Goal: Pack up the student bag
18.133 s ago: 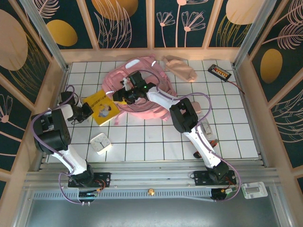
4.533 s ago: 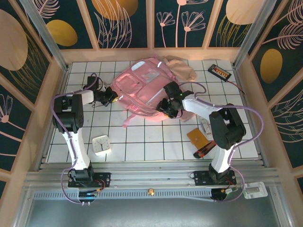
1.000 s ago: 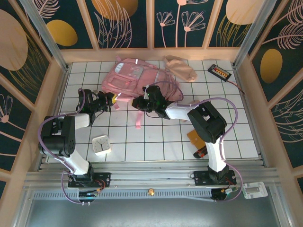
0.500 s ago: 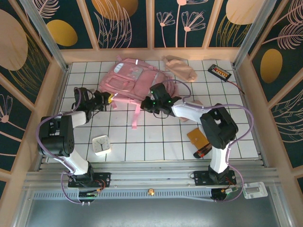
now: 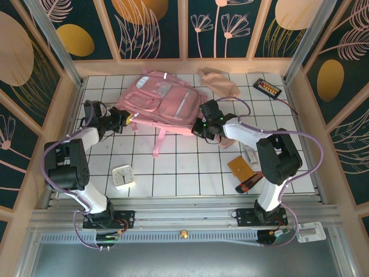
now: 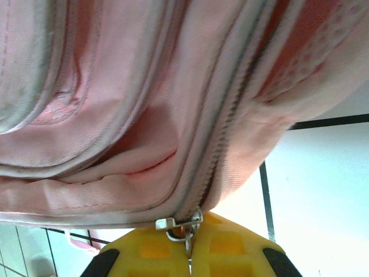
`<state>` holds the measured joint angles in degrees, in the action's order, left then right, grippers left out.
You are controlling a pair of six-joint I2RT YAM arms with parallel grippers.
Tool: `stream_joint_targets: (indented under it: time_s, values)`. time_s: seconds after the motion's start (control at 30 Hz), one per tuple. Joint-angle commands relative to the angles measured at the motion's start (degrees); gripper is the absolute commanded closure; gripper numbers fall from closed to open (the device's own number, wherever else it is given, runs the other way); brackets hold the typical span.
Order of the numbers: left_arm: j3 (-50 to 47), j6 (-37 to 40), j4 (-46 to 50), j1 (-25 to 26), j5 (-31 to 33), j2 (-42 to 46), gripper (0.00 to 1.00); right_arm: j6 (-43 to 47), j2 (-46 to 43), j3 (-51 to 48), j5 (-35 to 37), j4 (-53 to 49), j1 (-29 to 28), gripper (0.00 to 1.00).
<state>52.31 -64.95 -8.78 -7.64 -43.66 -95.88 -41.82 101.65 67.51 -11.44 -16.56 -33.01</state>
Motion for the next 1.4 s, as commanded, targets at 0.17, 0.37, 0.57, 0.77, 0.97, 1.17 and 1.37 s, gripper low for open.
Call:
stream_joint_targets:
  time_s: [0.17, 0.37, 0.57, 0.77, 0.97, 1.17, 1.37]
  values:
    - [20.02, 16.87, 14.86, -5.34, 4.46, -10.47, 1.0, 6.64, 2.75, 6.69, 4.94, -6.34, -1.74, 1.0]
    - [22.91, 17.92, 15.66, -5.17, 3.78, -12.94, 0.66, 10.16, 8.09, 14.14, -2.07, -3.25, -5.3, 1.0]
    - [13.0, 16.69, 12.75, -4.63, 4.54, -5.48, 0.49, 10.42, 12.43, 20.47, -7.19, -3.25, -6.62, 1.0]
    - [1.8, 11.58, 10.92, 1.6, 4.43, 4.28, 0.33, 14.22, 13.68, 23.37, -11.11, -7.47, -5.39, 1.0]
    - [-11.05, -6.91, -2.26, 10.87, 6.81, 13.87, 0.26, 17.12, 12.91, 23.28, -15.77, -9.03, -3.64, 1.0]
    - [-14.13, -14.97, -6.58, 19.19, 10.08, 14.89, 0.23, 19.13, 12.59, 22.67, -18.21, -9.36, -3.63, 1.0]
    - [-13.66, -23.37, -17.59, 23.89, 11.55, 7.01, 0.22, 19.67, 11.68, 22.11, -18.53, -9.48, -4.18, 1.0]
